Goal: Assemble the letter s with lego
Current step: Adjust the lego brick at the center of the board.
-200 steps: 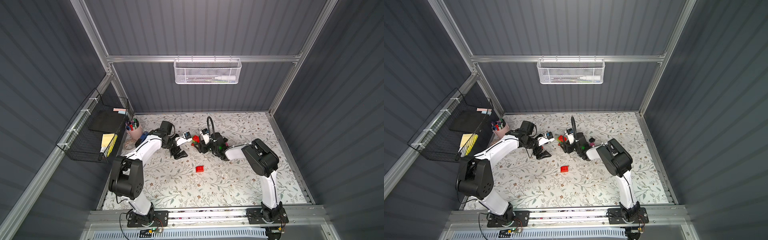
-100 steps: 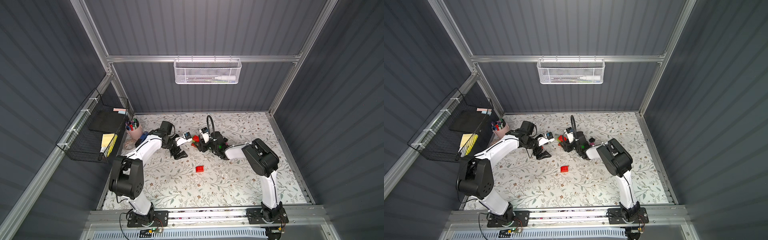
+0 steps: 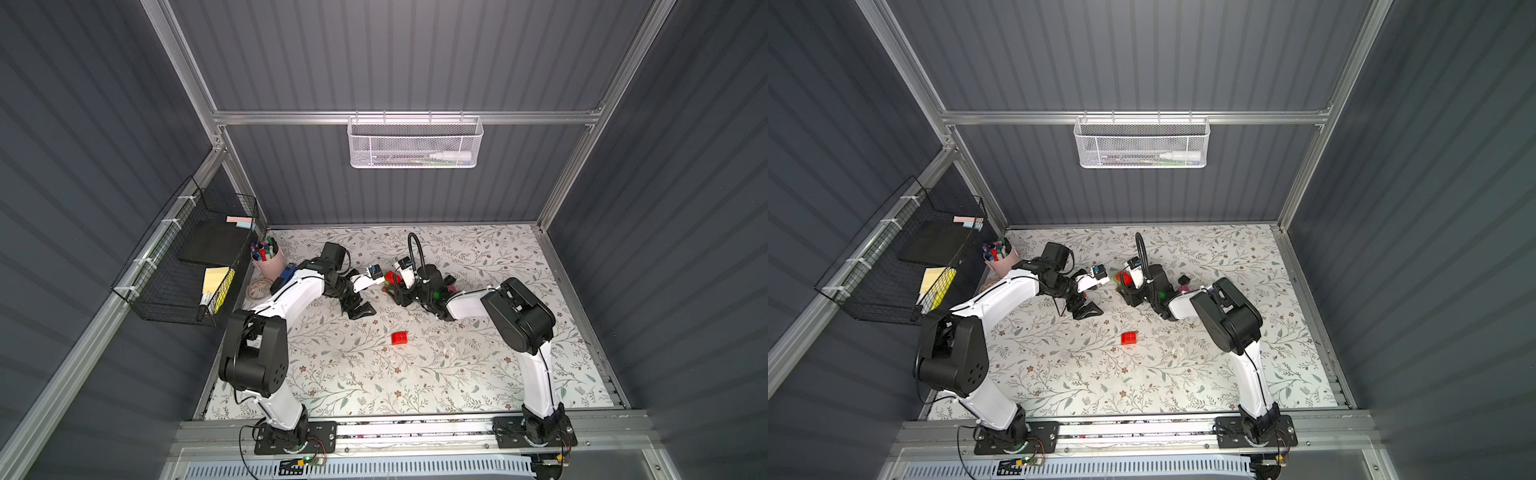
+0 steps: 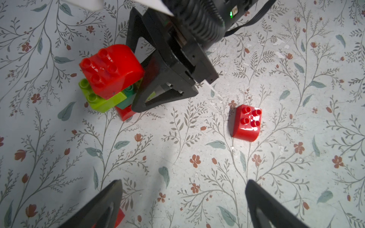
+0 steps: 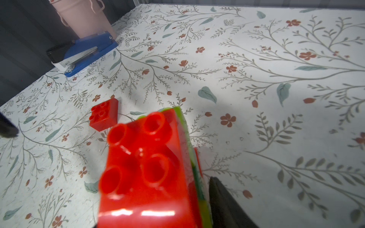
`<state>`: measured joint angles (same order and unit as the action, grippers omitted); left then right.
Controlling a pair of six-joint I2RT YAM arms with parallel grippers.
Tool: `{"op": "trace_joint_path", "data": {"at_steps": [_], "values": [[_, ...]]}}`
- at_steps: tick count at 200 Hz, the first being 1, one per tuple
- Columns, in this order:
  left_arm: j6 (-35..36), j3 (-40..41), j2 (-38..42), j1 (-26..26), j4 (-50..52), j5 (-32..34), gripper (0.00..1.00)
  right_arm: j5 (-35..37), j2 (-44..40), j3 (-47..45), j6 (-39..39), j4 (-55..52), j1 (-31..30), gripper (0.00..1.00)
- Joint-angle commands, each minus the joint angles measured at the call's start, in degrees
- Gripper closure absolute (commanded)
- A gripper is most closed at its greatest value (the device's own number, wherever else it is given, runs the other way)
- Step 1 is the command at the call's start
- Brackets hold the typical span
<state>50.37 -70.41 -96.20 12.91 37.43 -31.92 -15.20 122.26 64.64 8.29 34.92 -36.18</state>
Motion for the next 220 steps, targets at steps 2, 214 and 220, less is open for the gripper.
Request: {"op": "trace_joint_path", "data": {"at_steps": [2, 214, 220], "values": [[0.87, -1.66, -1.09, -0.35, 1.76, -1.36, 0.00, 1.63, 1.24, 1.14, -1.22, -0.91, -0.56, 0.45], [-8.45, -2.52, 2.65, -2.32, -2.27, 0.06, 0.00, -12.72, -2.08, 5.90, 13.68, -10.86, 1.68, 0.65], [-9.33, -2.51, 2.77, -2.52, -2.40, 0.01, 0.00, -14.54, -1.40, 6.95, 14.96, -11.70, 2.09, 0.65]]}}
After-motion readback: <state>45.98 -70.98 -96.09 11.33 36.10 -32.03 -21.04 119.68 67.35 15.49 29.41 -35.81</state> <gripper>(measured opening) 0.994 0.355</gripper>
